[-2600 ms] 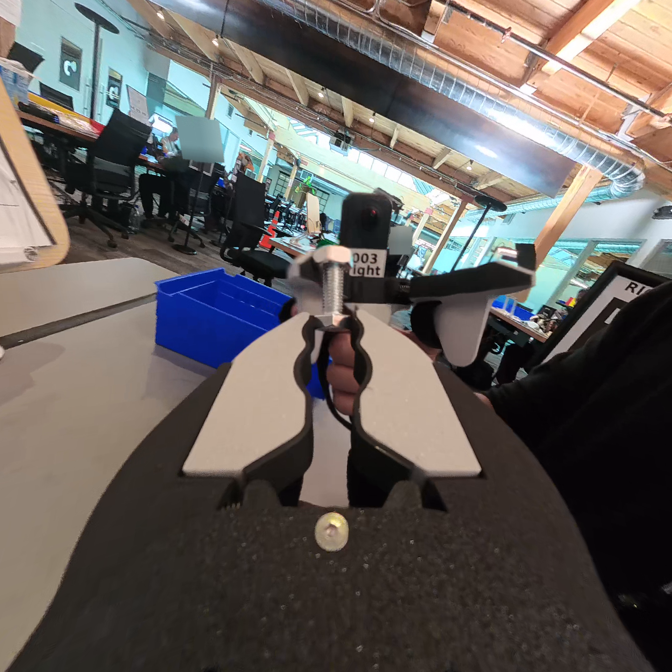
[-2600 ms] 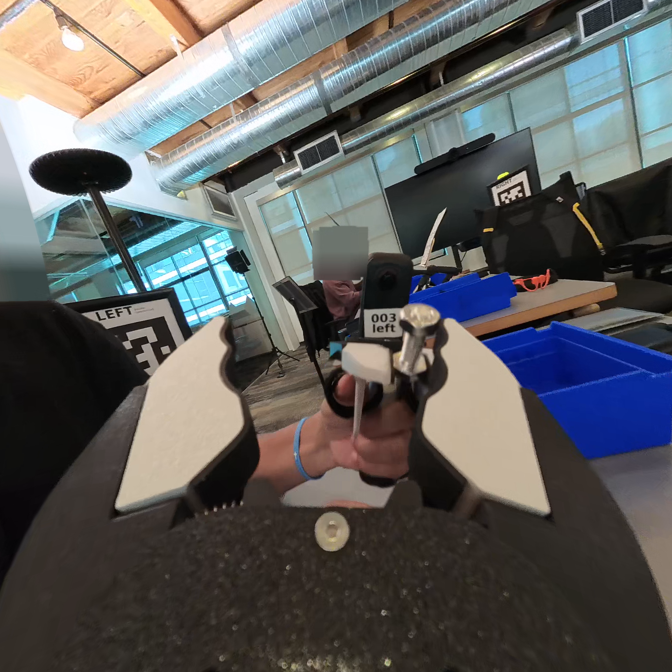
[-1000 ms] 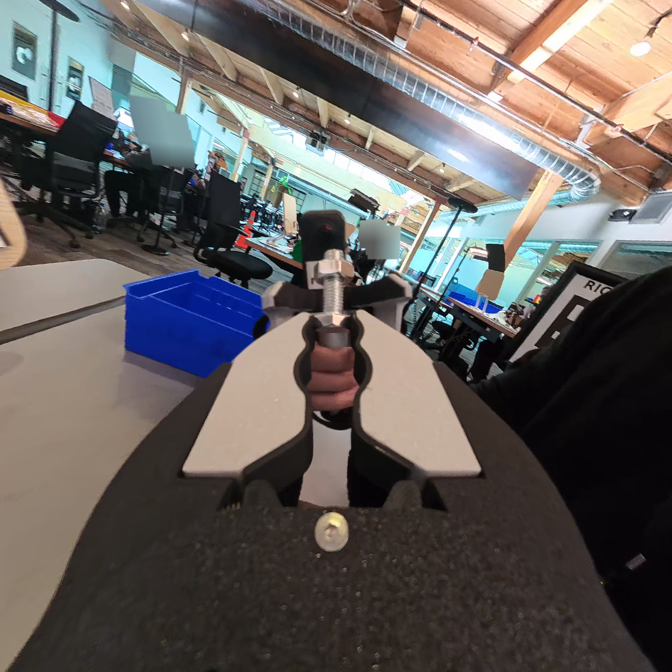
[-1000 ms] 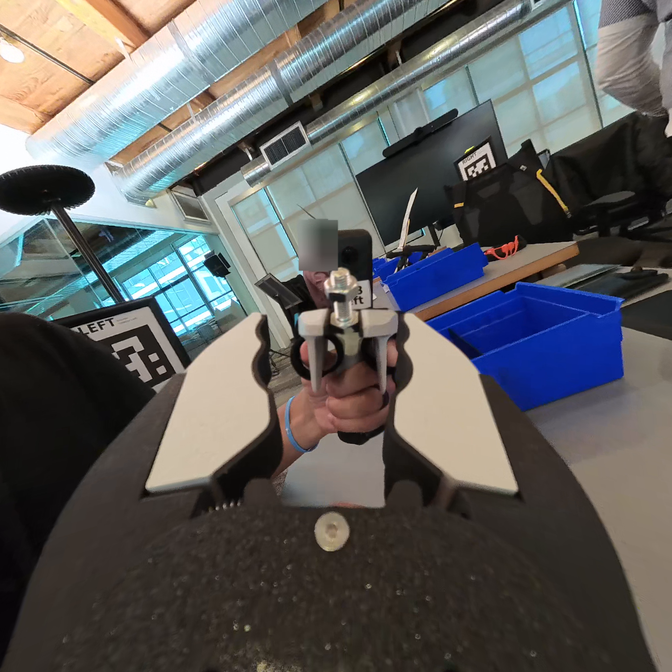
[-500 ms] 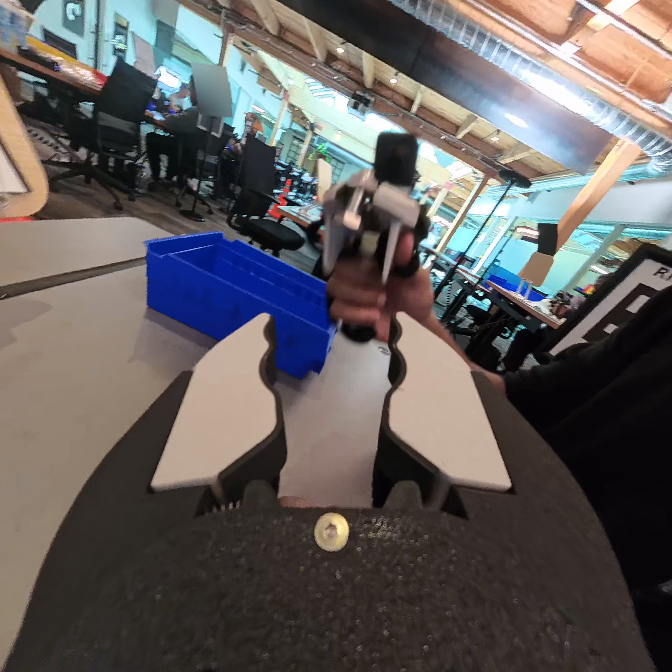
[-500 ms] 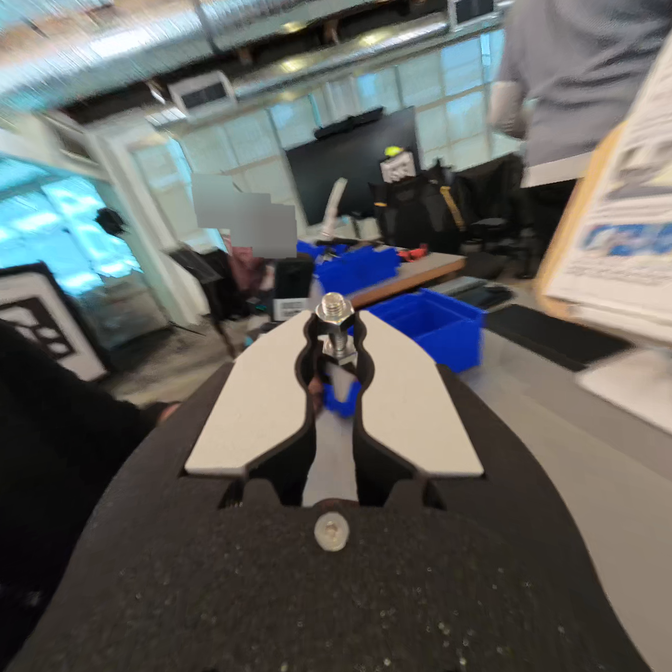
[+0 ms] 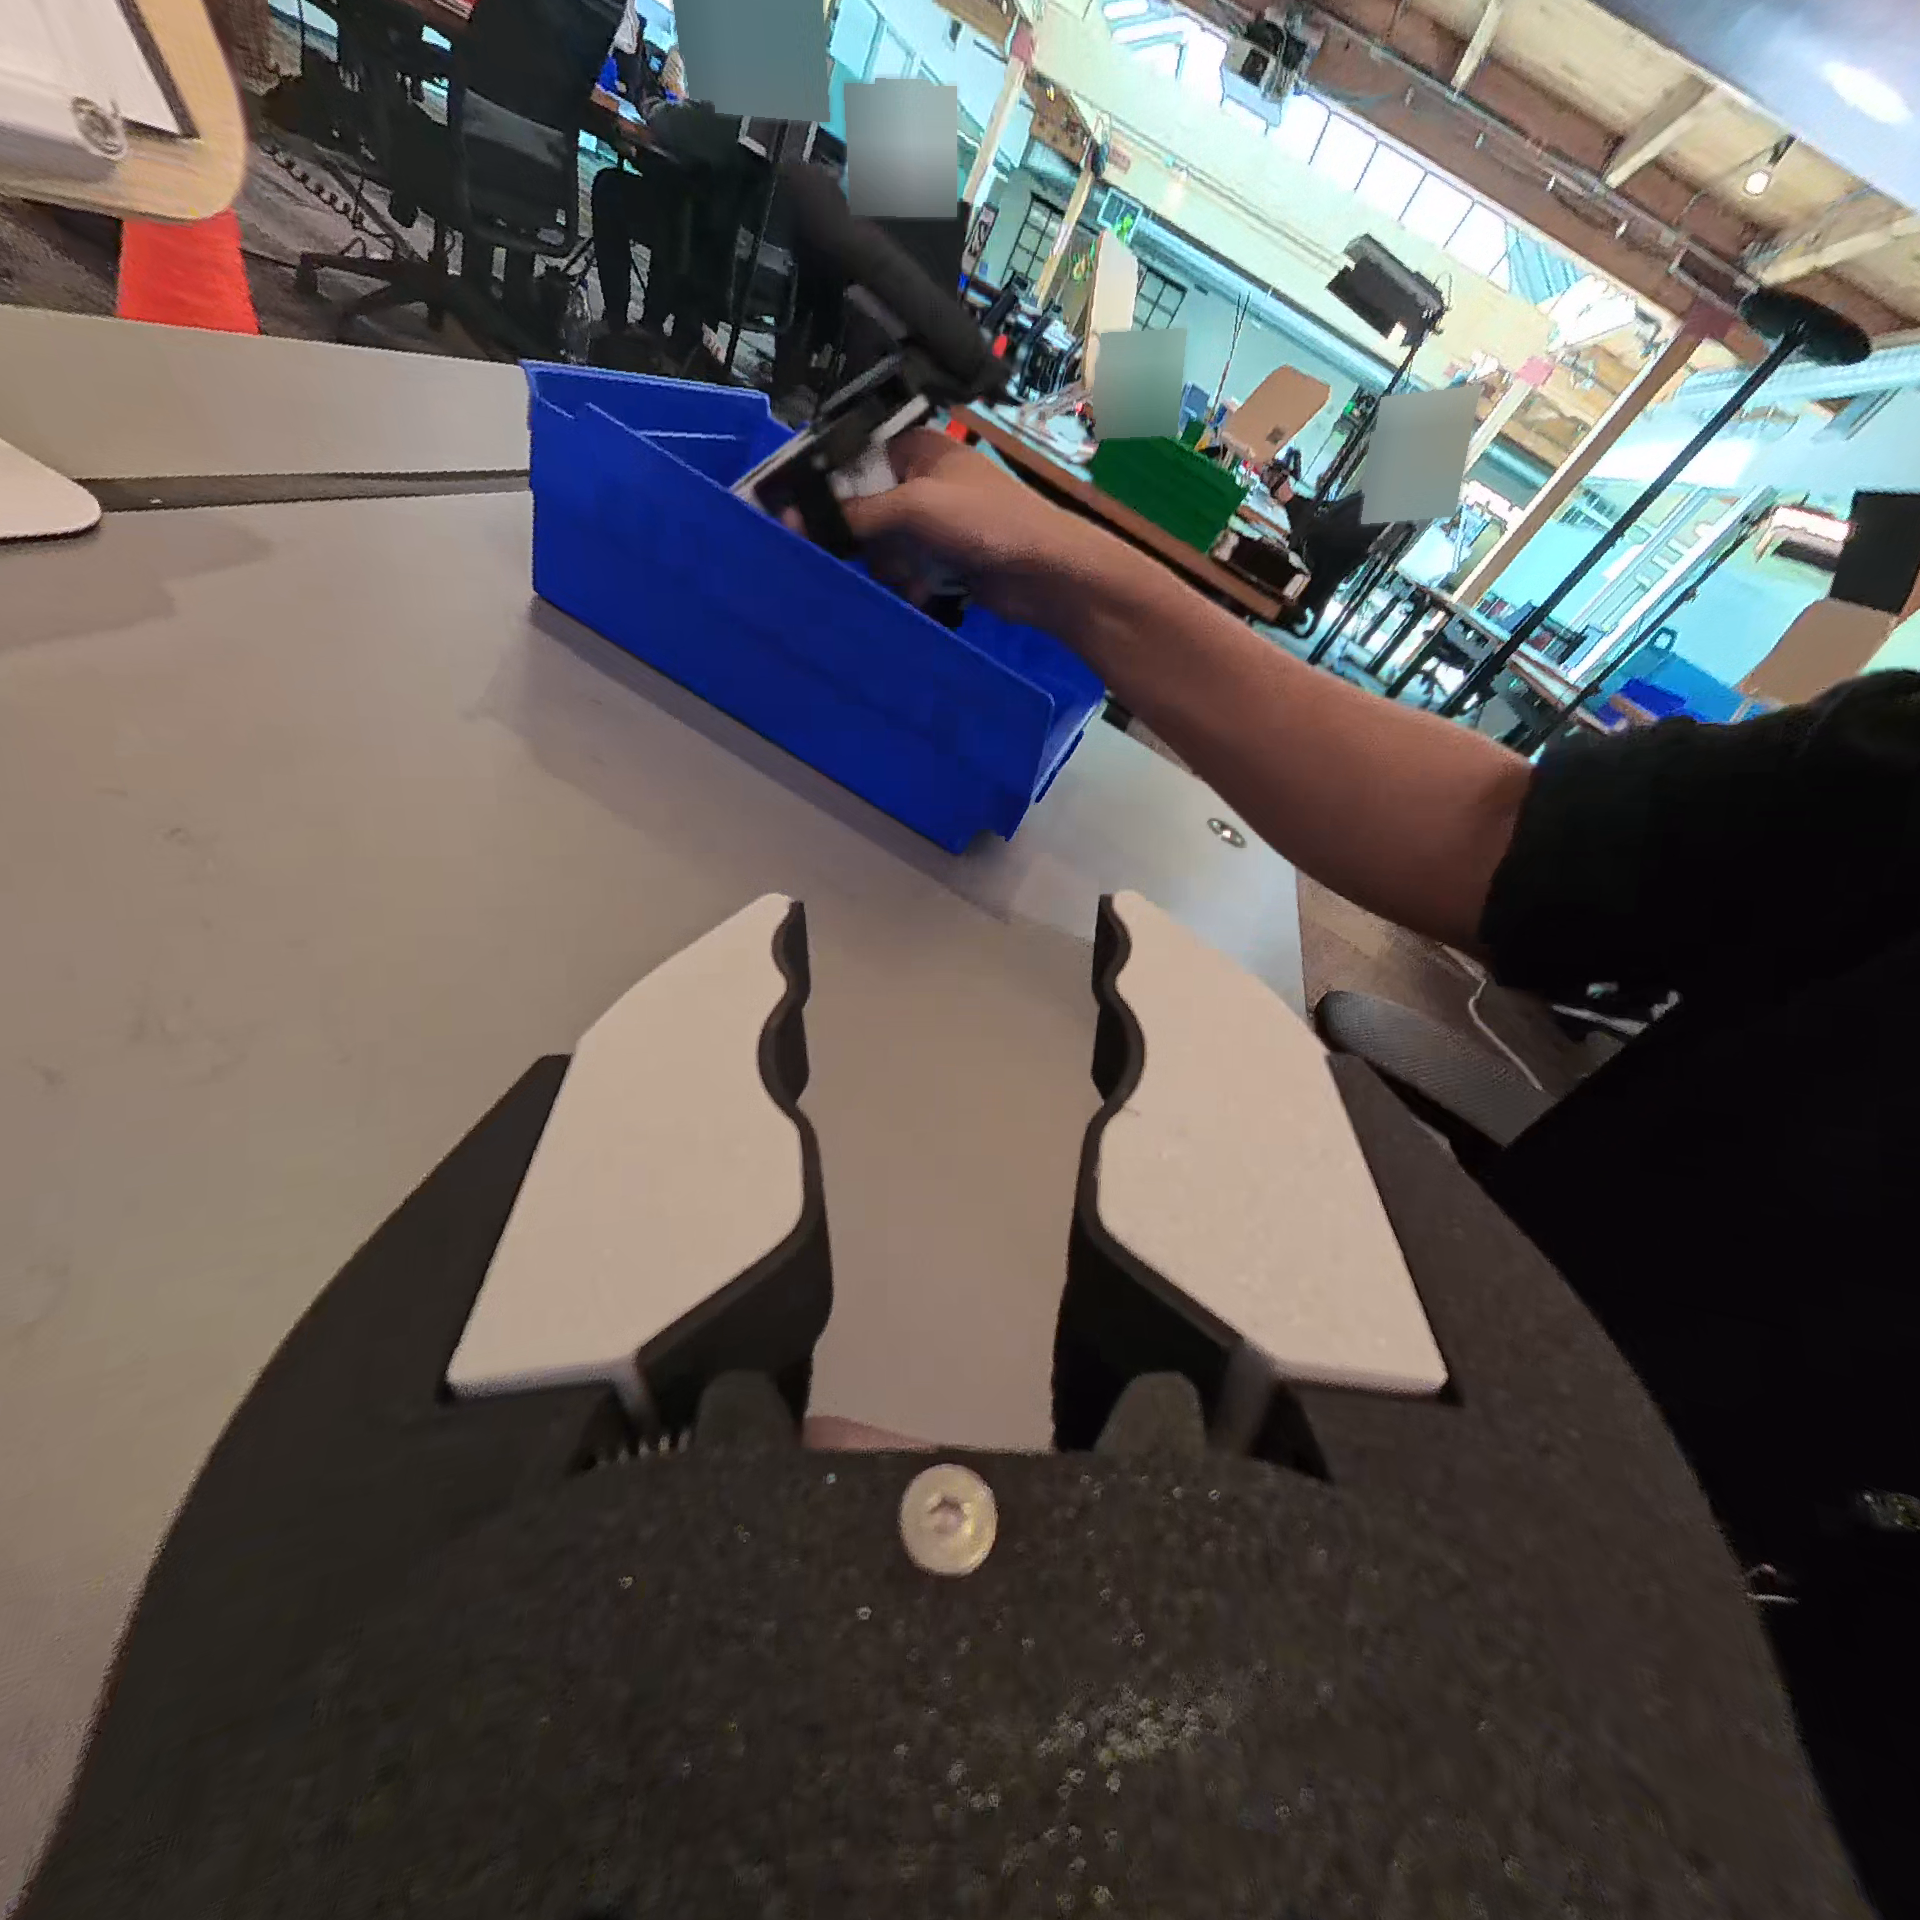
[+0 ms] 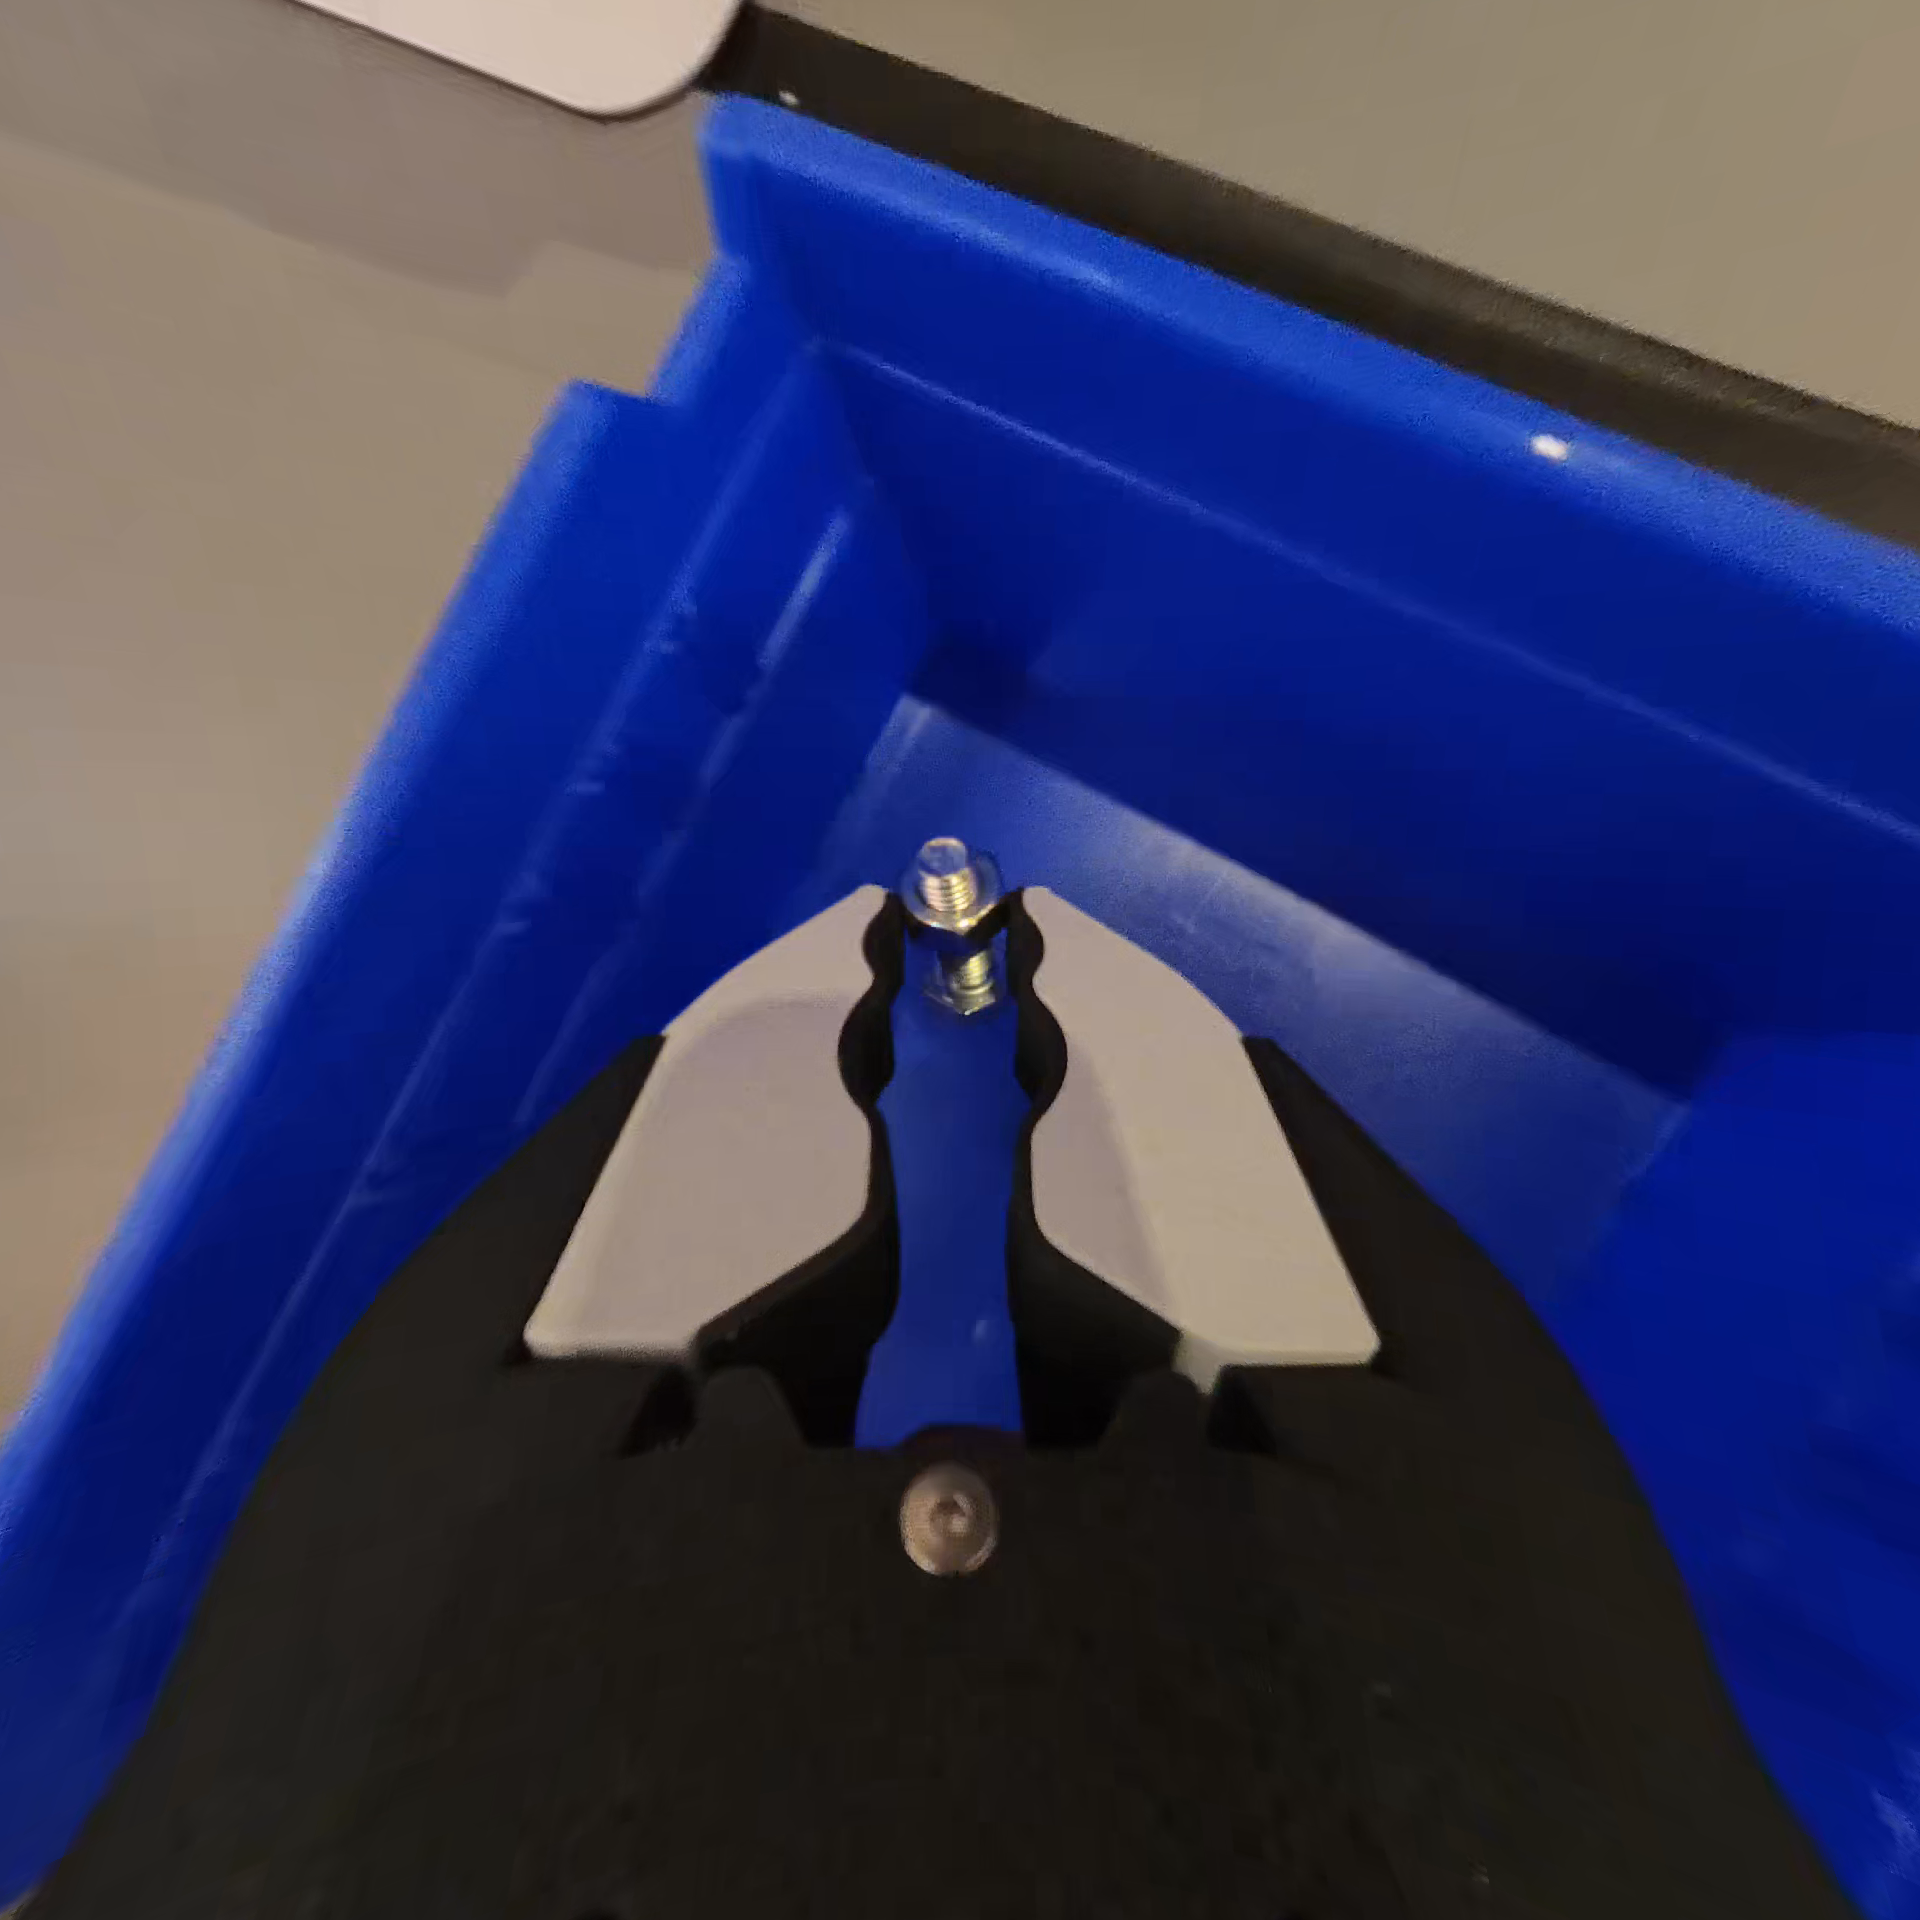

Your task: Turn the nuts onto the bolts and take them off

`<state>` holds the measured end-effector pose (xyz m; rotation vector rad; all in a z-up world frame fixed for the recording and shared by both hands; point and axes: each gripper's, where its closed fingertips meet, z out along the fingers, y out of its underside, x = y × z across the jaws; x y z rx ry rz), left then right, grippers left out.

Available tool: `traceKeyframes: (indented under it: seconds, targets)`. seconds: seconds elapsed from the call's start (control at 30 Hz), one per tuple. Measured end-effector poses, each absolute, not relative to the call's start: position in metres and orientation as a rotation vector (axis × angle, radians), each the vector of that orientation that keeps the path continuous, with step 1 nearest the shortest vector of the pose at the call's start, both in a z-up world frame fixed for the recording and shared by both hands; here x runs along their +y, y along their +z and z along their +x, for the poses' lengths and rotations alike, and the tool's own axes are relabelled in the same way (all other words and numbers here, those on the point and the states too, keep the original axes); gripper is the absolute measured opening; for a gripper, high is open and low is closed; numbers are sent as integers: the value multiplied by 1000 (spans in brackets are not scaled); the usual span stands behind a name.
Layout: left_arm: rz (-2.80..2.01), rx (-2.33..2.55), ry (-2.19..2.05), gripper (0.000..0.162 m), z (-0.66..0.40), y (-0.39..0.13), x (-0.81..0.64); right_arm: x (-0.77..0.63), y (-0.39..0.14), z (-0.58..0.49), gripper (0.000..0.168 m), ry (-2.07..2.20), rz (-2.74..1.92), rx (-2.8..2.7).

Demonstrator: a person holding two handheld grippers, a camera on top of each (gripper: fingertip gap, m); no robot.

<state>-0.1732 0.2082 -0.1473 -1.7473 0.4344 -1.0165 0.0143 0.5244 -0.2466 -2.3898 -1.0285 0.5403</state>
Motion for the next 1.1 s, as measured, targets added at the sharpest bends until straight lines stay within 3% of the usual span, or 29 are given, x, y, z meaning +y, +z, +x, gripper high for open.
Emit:
traceKeyframes:
  seconds: [0.4, 0.5, 0.6, 0.73, 0.87, 1.0, 1.1]
  targets:
    - [-1774, 476, -976, 51, -167, -156, 210, 536, -274, 7, 19, 576, -2329, -997]
    - [-1771, 470, -977, 51, -169, -155, 210, 536, -268, 14, 34, 537, -2302, -990]
    - [-1774, 471, -959, 51, -171, -154, 210, 528, -232, 20, 38, 561, -2208, -940]
    - [-1791, 466, -877, 51, -178, -154, 210, 479, -128, 21, 40, 667, -1895, -831]
    - [-1802, 465, -848, 50, -179, -154, 207, 361, -61, -28, 42, 1050, -1511, -857]
    - [-1832, 489, -825, 50, -175, -155, 204, 245, -106, -89, 41, 1434, -1419, -1042]
    - [-1870, 499, -789, 48, -187, -138, 192, 216, -142, -108, 40, 1424, -1445, -1115]
